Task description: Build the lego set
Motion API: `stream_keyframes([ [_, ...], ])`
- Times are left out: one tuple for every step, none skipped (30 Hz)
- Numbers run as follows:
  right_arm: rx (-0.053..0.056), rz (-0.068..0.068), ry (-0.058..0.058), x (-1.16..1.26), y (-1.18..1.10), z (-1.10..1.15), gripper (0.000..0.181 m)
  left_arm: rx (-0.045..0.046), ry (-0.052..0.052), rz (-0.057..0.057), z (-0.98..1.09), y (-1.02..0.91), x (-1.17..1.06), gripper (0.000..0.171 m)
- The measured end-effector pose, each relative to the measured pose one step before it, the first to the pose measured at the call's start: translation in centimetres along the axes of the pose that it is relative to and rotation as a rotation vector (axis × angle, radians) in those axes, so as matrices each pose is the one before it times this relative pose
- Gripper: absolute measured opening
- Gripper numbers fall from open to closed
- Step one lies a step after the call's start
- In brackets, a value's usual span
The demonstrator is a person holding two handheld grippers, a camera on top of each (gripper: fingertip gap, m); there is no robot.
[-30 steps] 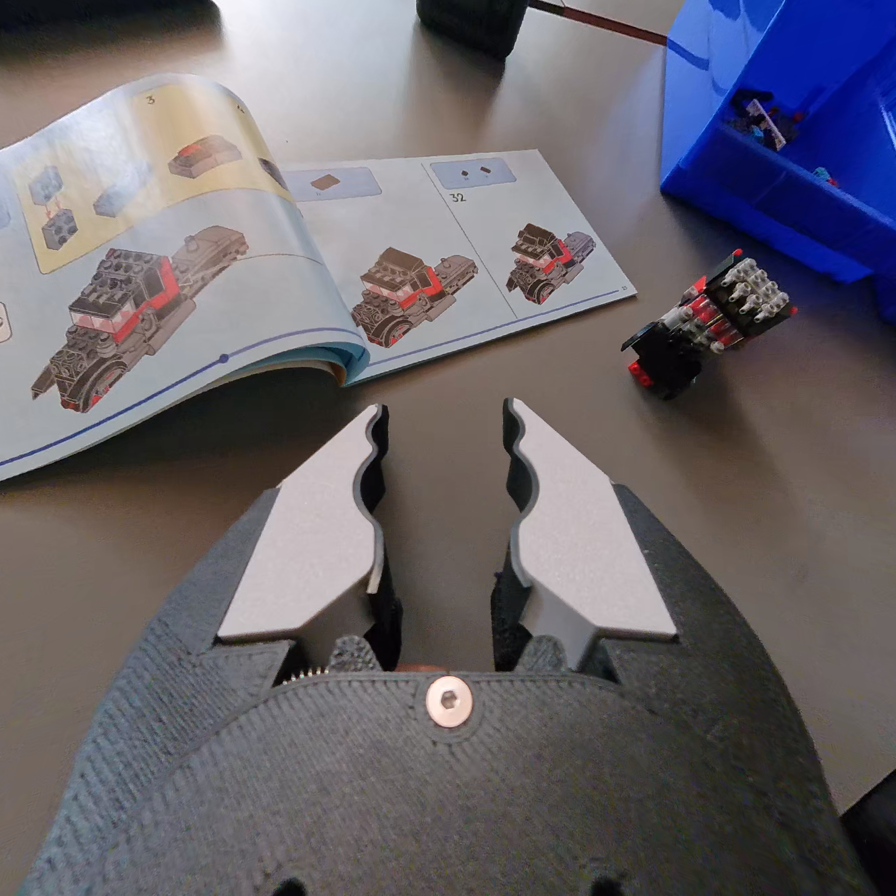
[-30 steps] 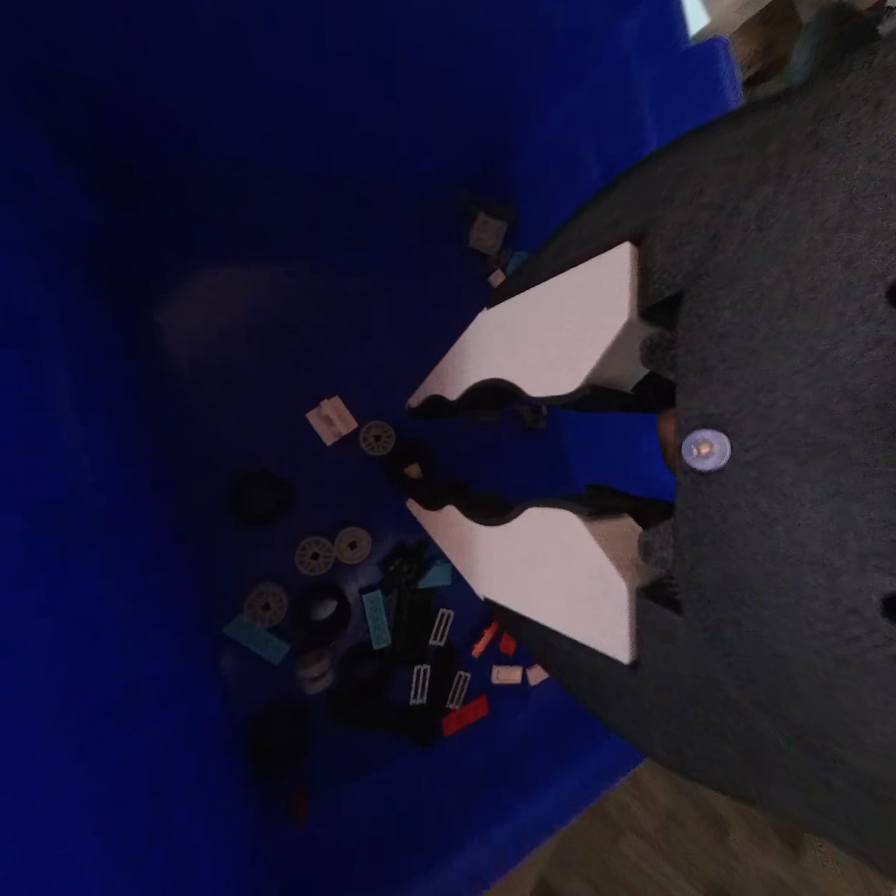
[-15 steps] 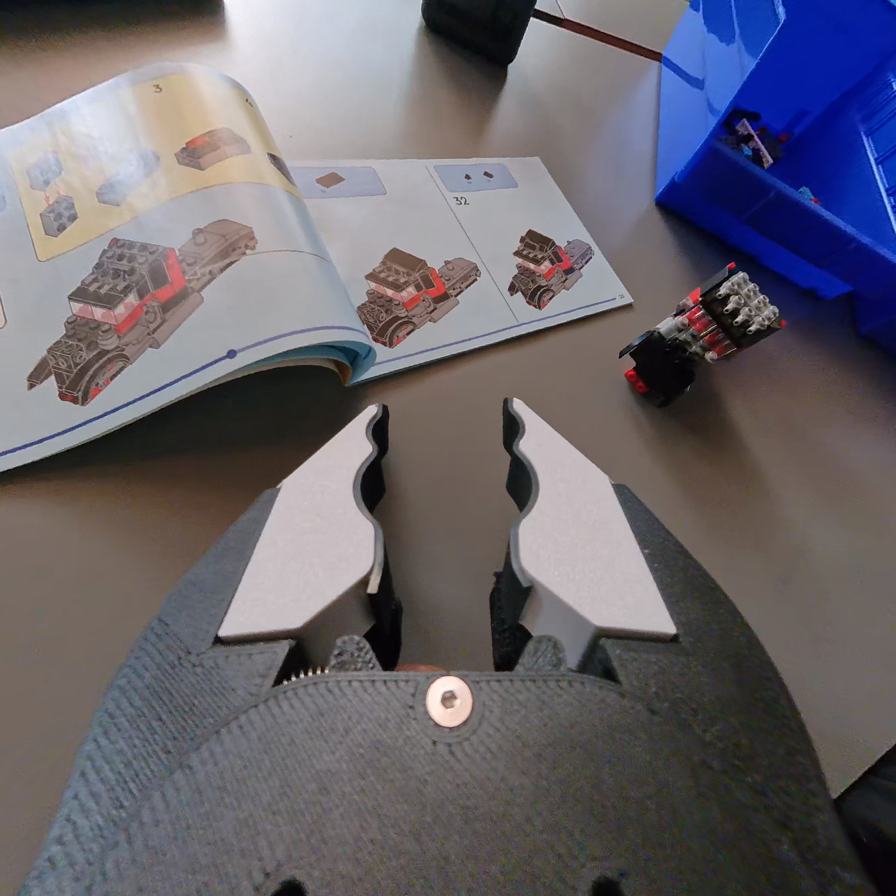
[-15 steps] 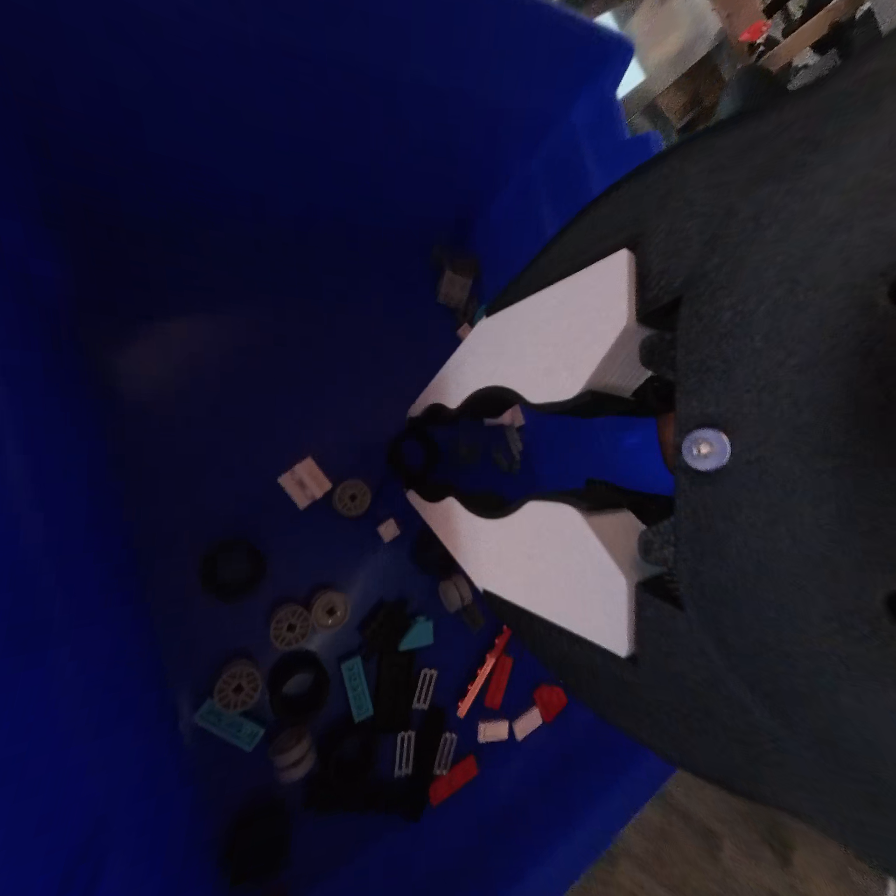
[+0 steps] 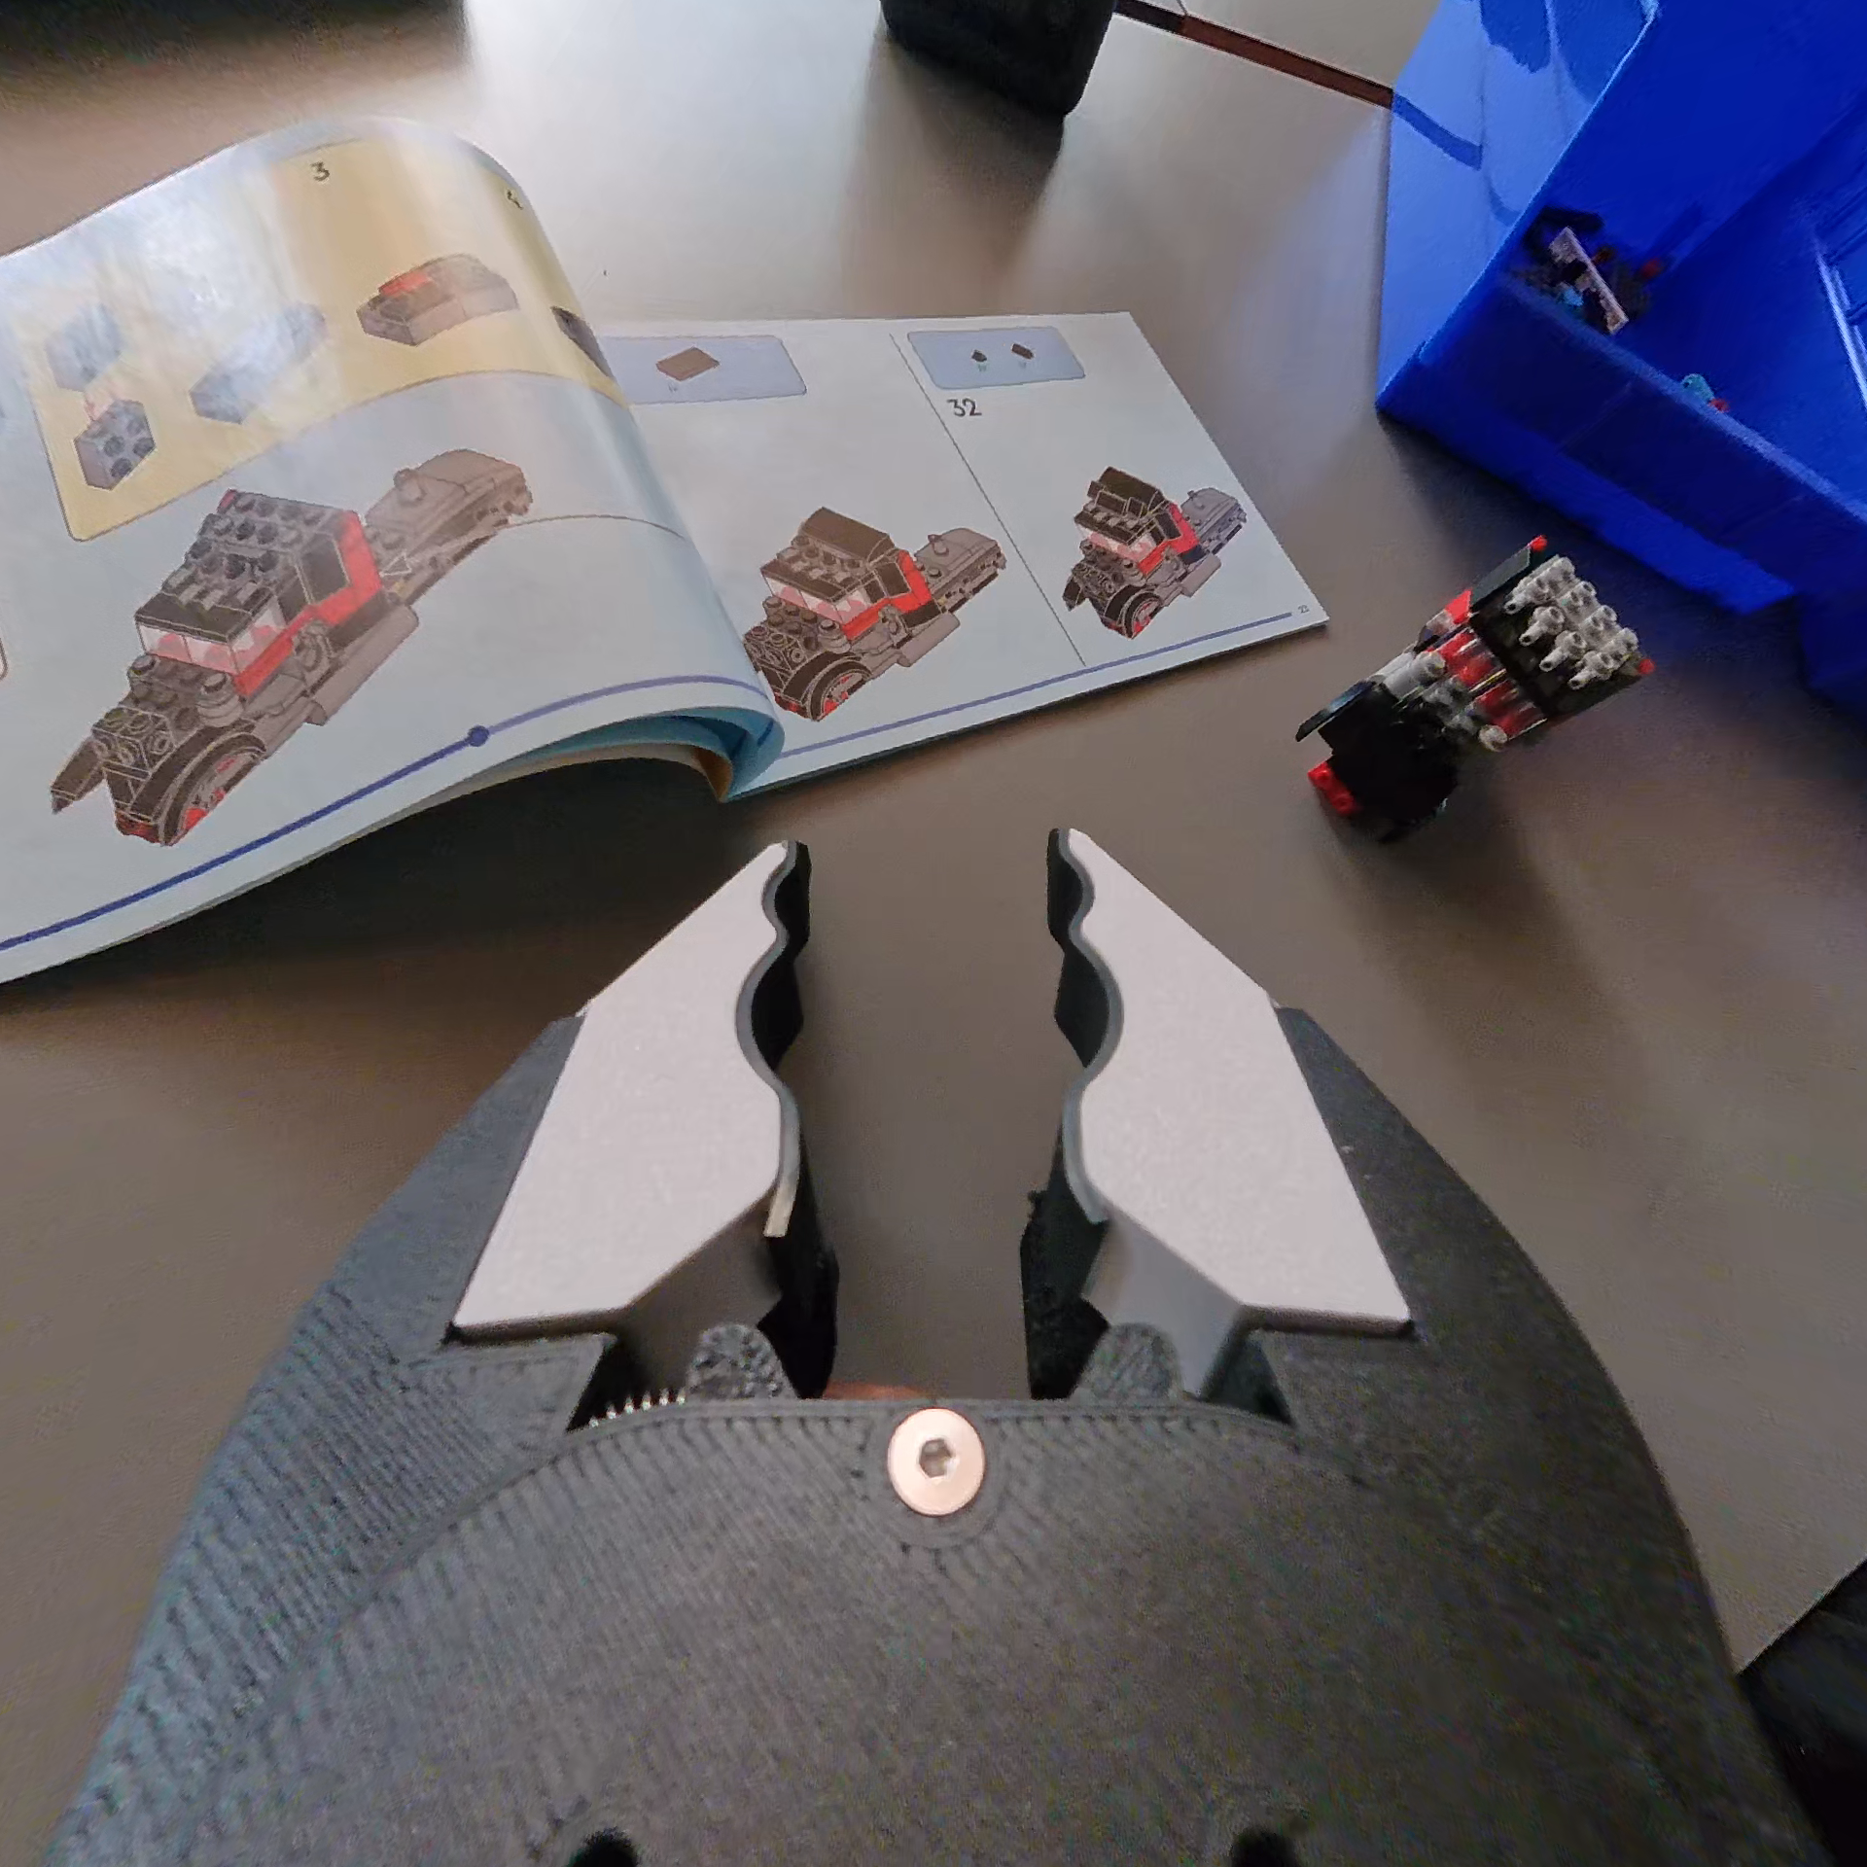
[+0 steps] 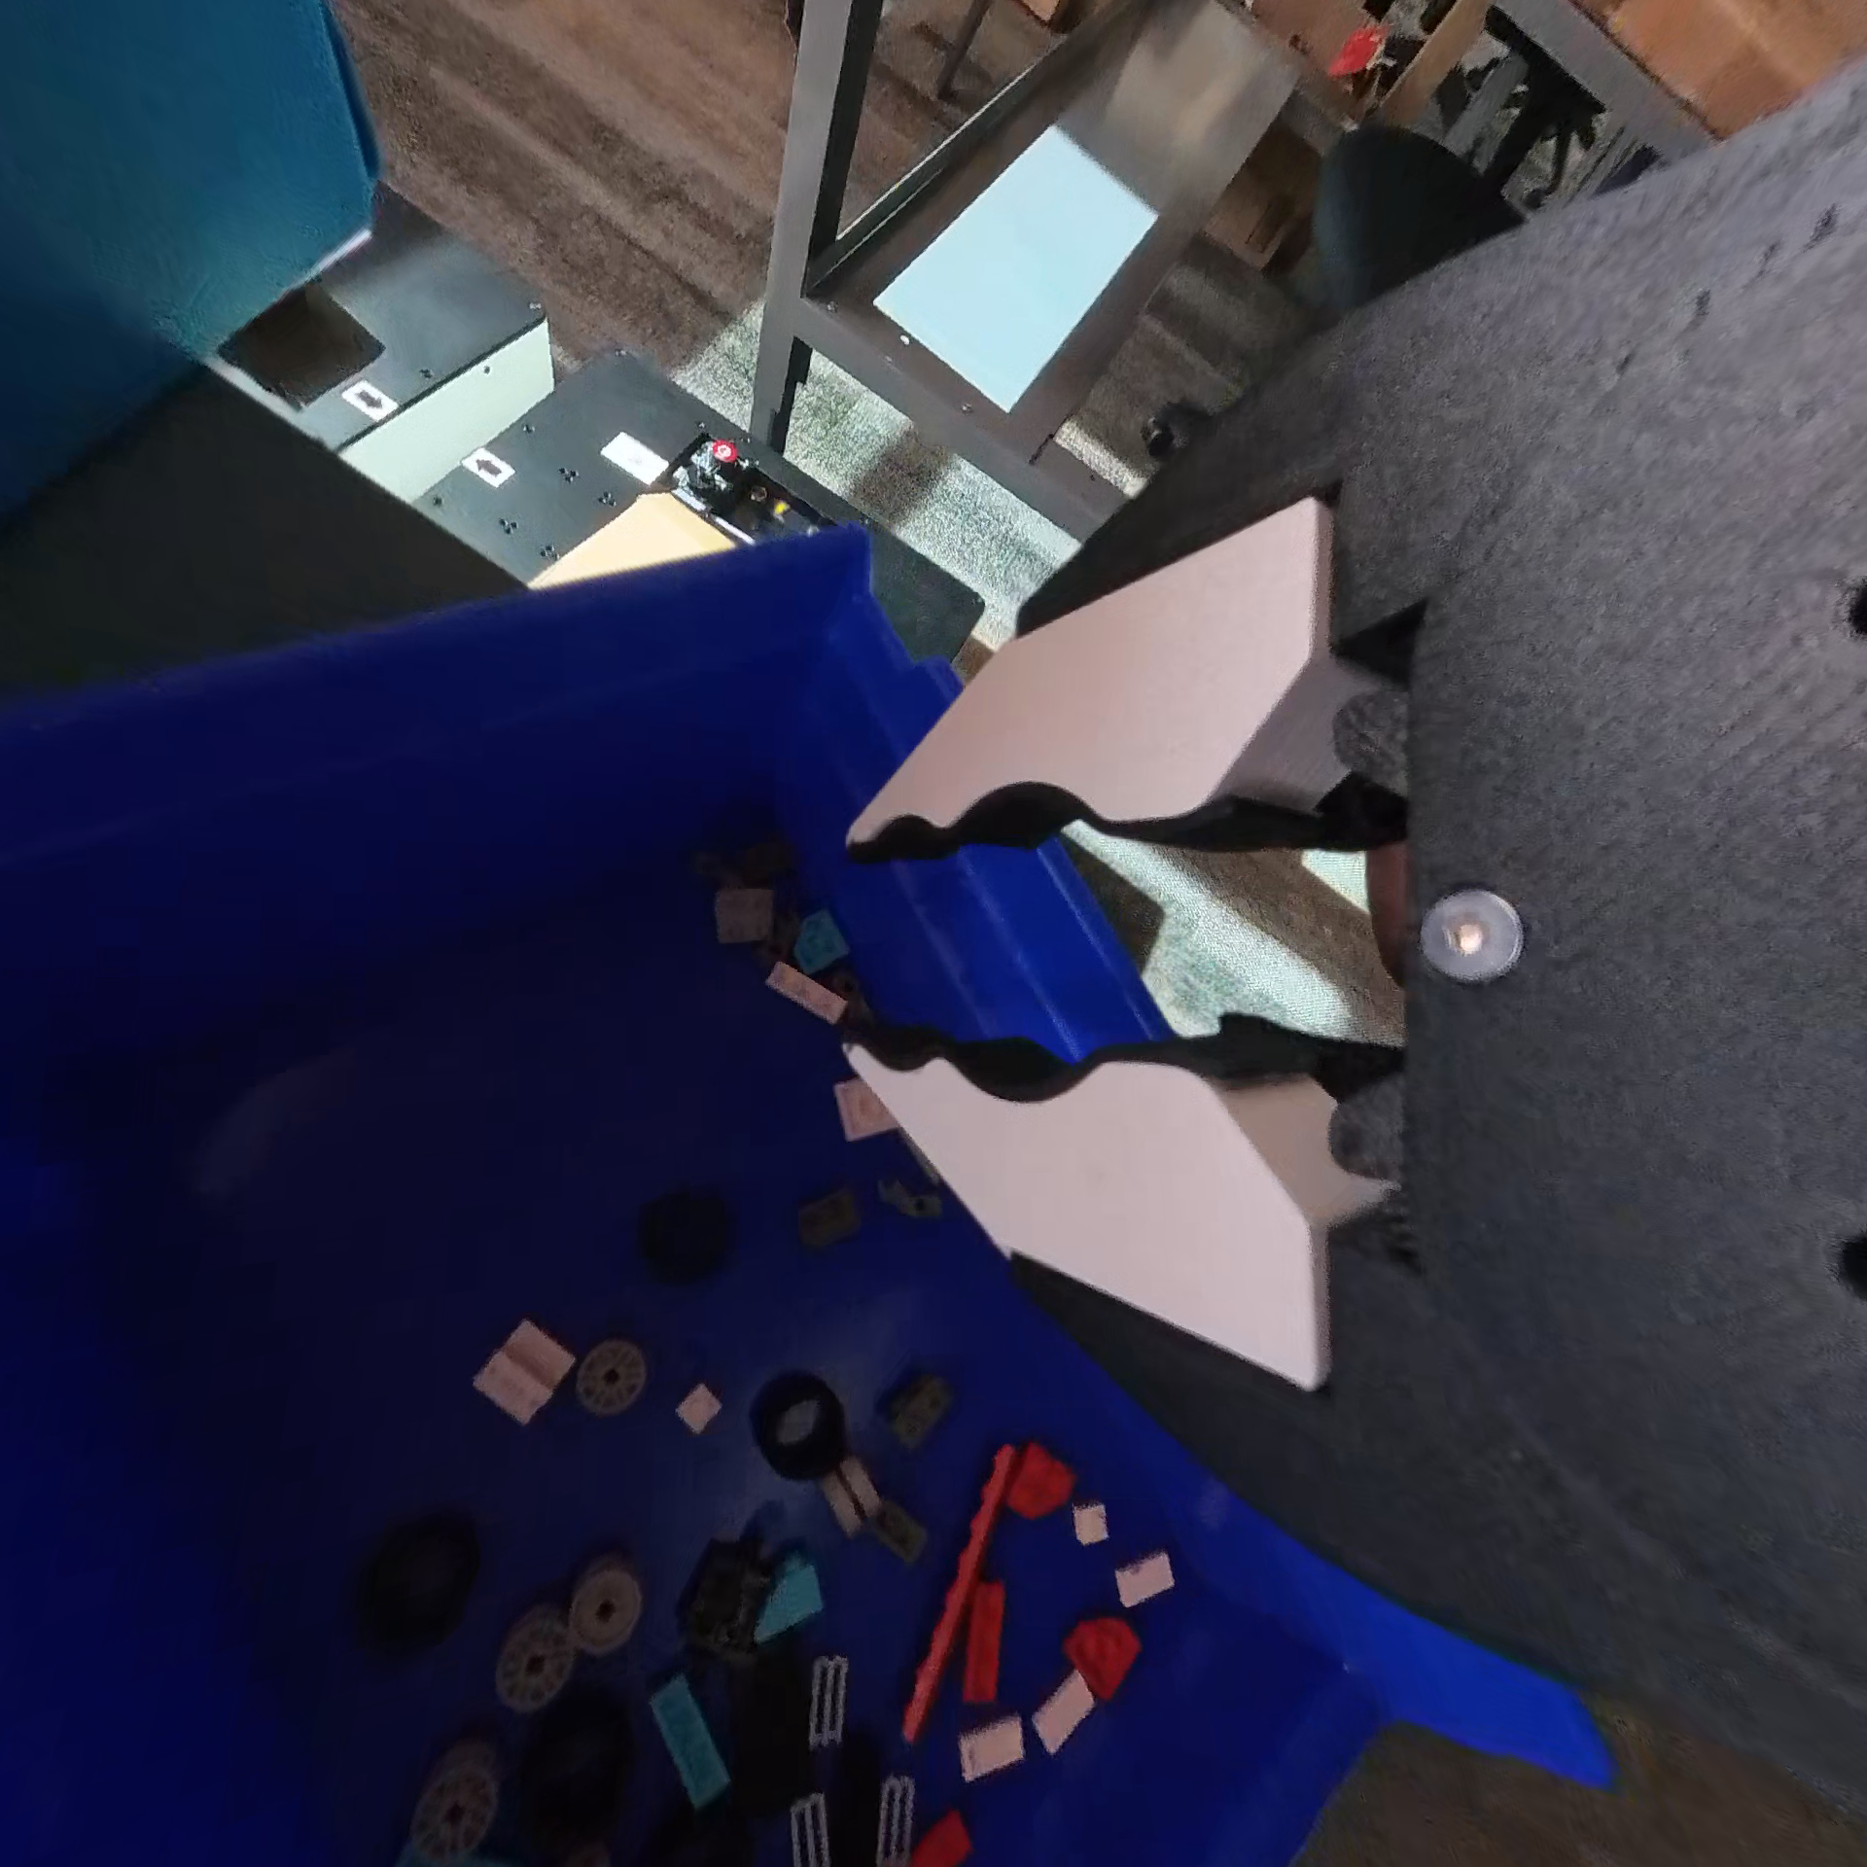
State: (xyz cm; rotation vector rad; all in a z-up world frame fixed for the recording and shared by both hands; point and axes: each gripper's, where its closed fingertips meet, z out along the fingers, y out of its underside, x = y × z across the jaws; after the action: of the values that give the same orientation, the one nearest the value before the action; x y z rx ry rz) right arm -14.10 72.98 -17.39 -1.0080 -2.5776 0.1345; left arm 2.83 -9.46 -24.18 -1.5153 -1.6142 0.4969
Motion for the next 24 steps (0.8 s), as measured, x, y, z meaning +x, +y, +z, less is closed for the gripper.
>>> stream_keyframes([
  [0.0011, -0.0032, -0.013, -0.343, 0.18, -0.024, 0.034, 0.00009, 0.0007, -0.0008, 0.001, 0.003, -0.006, 0.049],
  [0.0003, -0.0042, -0.0114, -0.356, 0.172, 0.018, 0.034, 0.00039, 0.0006, -0.0008, 0.0, -0.007, 0.005, 0.049],
  [0.0005, -0.0059, -0.0083, -0.324, 0.149, 0.031, 0.034, 0.00045, 0.0005, -0.0007, -0.01, -0.004, -0.006, 0.049],
  [0.0014, -0.0055, -0.0078, -0.314, 0.114, 0.046, 0.034, 0.00076, 0.0, -0.0004, -0.005, -0.006, -0.006, 0.049],
  [0.0033, -0.0035, -0.0095, -0.316, 0.083, 0.04, 0.034, 0.00074, 0.0, -0.0002, -0.003, -0.004, 0.003, 0.049],
  [0.0055, -0.0034, -0.0098, -0.313, 0.031, 0.032, 0.034, 0.00035, 0.0003, -0.0002, 0.0, -0.007, -0.004, 0.049],
  [0.0065, -0.0047, -0.0114, -0.336, -0.004, 0.021, 0.034, -0.00019, 0.0006, -0.0005, 0.002, 0.008, 0.0, 0.049],
  [0.0078, -0.0071, -0.0152, -0.433, -0.025, 0.006, 0.034, 0.00014, 0.0005, -0.0008, -0.002, -0.004, 0.003, 0.049],
  [0.0113, -0.0095, -0.0191, -0.527, -0.083, -0.011, 0.034, 0.00079, 0.0003, -0.0007, -0.005, -0.007, 0.001, 0.049],
  [0.0152, -0.0076, -0.0239, -0.628, -0.17, -0.019, 0.034, 0.00076, -0.0001, -0.0008, -0.008, -0.008, -0.014, 0.049],
  [0.0197, -0.0056, -0.0334, -0.785, -0.233, 0.002, 0.035, 0.00011, -0.0002, -0.0009, 0.012, -0.002, -0.01, 0.049],
  [0.0275, -0.006, -0.0423, -0.926, -0.358, 0.009, 0.034, -0.00078, -0.0001, -0.0007, 0.005, 0.011, -0.01, 0.049],
  [0.0268, -0.0033, -0.0388, -0.871, -0.337, 0.041, 0.034, -0.00163, -0.0009, -0.0007, 0.015, 0.026, -0.015, 0.049],
  [0.0173, -0.001, -0.0283, -0.676, -0.205, 0.106, 0.035, -0.00227, -0.0017, -0.0004, 0.021, 0.031, -0.02, 0.049],
  [0.0103, -0.0029, -0.0189, -0.526, -0.091, 0.127, 0.035, -0.00257, -0.0022, 0.0005, 0.032, 0.033, -0.015, 0.049],
  [0.0082, -0.0058, -0.0171, -0.474, -0.051, 0.125, 0.035, -0.00335, -0.0029, 0.0007, 0.043, 0.047, -0.021, 0.049],
  [0.0098, -0.0062, -0.0188, -0.483, -0.066, 0.115, 0.035, -0.00405, -0.0023, 0.0012, 0.032, 0.049, -0.013, 0.049],
  [0.009, -0.0042, -0.0168, -0.412, -0.05, 0.103, 0.035, -0.00404, -0.0024, 0.0018, 0.05, 0.053, -0.003, 0.049],
  [0.0068, -0.0035, -0.012, -0.277, -0.02, 0.091, 0.035, -0.00382, -0.0027, 0.0015, 0.041, 0.039, -0.021, 0.049],
  [0.0054, -0.0039, -0.0078, -0.182, 0.009, 0.068, 0.034, -0.00298, -0.0026, 0.0012, 0.034, 0.041, -0.007, 0.049],
  [0.0041, -0.0052, -0.0042, -0.09, 0.032, 0.036, 0.034, -0.00223, -0.0027, 0.0007, 0.028, 0.019, -0.02, 0.049],
  [0.005, -0.007, -0.006, -0.112, 0.02, 0.03, 0.034, -0.00191, -0.0016, 0.0003, 0.02, 0.019, -0.011, 0.049],
  [0.0087, -0.0062, -0.0105, -0.169, -0.015, -0.006, 0.034, -0.00075, 0.0005, 0.0004, 0.018, 0.007, 0.009, 0.049],
  [0.0115, -0.001, -0.0111, -0.149, -0.079, -0.023, 0.034, 0.00079, 0.001, -0.0004, -0.005, -0.006, 0.008, 0.049],
])
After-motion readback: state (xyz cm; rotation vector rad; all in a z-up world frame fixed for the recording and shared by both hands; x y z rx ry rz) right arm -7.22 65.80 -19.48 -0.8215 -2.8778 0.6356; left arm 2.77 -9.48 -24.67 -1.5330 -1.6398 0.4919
